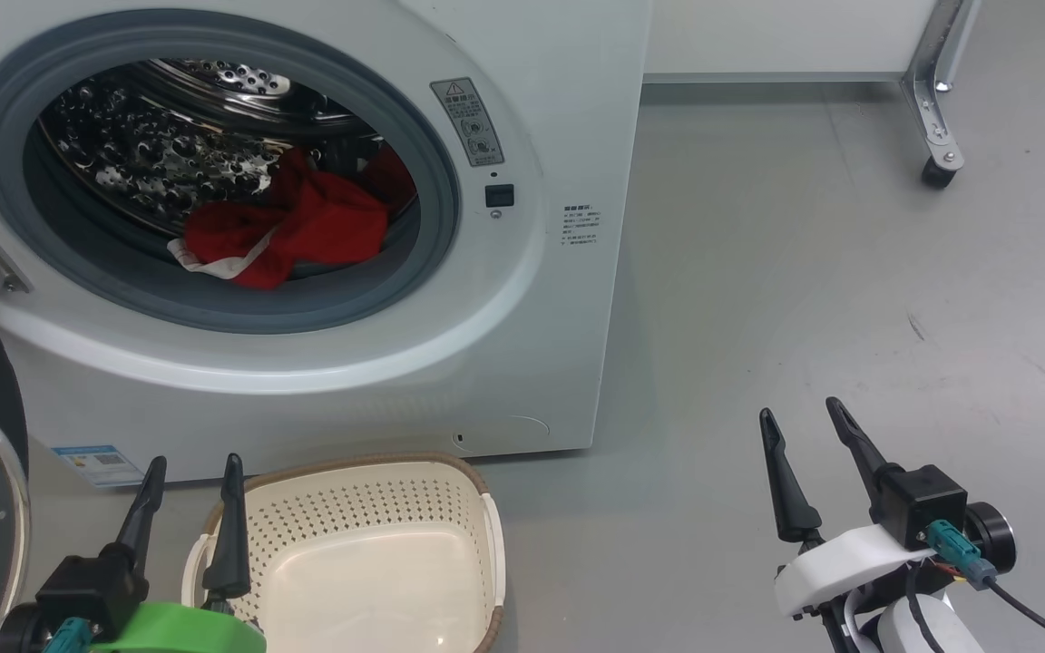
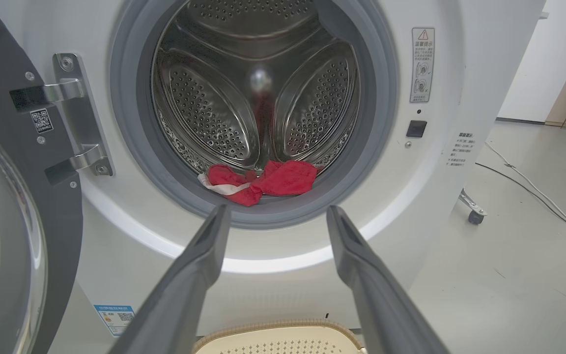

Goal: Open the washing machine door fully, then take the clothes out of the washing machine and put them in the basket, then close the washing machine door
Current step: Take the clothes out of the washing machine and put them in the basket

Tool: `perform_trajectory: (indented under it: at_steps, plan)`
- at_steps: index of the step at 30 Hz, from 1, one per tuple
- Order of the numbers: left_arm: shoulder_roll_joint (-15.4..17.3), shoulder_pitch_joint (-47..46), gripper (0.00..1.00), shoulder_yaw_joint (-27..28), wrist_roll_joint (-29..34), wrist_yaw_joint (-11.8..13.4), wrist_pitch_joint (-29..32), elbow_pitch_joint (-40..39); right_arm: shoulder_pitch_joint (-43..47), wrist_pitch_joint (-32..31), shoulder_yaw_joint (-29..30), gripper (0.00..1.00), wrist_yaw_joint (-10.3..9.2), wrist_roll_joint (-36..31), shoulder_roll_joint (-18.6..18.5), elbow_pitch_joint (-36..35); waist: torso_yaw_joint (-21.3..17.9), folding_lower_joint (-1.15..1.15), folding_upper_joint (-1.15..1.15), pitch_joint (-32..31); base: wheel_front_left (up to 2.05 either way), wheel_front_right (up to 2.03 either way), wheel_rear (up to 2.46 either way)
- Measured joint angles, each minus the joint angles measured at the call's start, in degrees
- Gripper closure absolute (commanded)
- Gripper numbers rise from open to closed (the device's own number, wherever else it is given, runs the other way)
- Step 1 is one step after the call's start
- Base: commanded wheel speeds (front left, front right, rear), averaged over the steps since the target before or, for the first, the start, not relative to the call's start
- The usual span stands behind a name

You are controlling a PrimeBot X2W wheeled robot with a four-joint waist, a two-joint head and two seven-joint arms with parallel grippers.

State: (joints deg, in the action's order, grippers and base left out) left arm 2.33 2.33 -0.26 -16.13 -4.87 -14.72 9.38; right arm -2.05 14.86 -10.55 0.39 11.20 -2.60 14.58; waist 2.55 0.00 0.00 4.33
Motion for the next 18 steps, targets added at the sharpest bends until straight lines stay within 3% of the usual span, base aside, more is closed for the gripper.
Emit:
perform_trajectory:
  at_steps: [18]
  plan:
    - [0.00,0.05,0.00,-1.99,-1.02,-0.24,0.01,-0.45,0.01,0.00,-0.86,0.00,-0.55,0.38,-0.01,-0.35,-0.23,0.00,0.00,3.36,0.00,0.00,0.00]
